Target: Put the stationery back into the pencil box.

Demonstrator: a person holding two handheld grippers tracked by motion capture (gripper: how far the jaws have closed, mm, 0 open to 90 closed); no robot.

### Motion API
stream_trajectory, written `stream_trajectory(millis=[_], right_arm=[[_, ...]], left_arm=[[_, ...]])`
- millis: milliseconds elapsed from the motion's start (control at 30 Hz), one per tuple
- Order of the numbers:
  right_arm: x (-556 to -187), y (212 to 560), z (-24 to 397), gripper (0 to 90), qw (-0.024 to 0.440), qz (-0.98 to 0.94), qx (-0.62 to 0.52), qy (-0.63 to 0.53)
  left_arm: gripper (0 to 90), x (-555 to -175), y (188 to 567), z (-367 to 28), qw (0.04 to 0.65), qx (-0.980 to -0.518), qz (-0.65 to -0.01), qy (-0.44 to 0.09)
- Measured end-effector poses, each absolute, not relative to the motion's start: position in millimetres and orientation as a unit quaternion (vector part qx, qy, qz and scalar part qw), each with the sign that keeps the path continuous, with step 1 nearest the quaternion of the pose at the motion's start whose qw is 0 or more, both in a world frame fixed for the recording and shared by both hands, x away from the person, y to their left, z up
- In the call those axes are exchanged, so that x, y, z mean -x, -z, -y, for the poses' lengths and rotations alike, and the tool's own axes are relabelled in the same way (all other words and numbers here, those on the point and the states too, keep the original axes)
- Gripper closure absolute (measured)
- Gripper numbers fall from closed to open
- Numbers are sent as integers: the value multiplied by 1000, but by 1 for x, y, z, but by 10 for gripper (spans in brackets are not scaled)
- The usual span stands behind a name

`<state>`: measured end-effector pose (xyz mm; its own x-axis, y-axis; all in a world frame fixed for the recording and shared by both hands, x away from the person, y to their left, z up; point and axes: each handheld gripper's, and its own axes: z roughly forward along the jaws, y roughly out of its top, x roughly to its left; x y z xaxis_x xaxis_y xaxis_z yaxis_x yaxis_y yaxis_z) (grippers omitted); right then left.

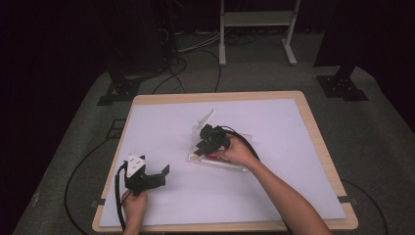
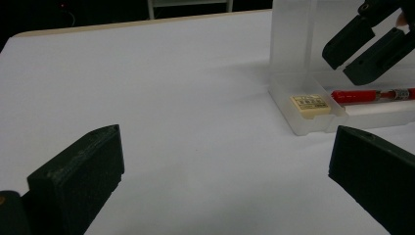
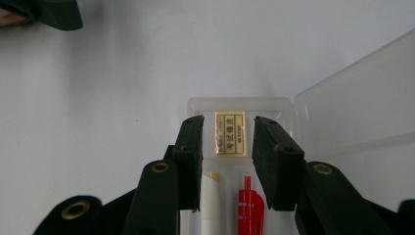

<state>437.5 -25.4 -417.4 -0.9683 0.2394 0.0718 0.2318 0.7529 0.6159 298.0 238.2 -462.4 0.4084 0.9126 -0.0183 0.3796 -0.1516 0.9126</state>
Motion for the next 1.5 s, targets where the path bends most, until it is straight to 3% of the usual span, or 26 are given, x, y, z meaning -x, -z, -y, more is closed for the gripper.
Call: stream_trajectory(millis=[700,1500], right_arm=[[-412,402,82,506,8,-923,-137,-359],[-396,405,133,492,6,-915,-161,-370]], left_arm=[[0,-298,462,-239,460,-700,-464,-288],[0,-298,463,-239,459,-696,-471,-288]])
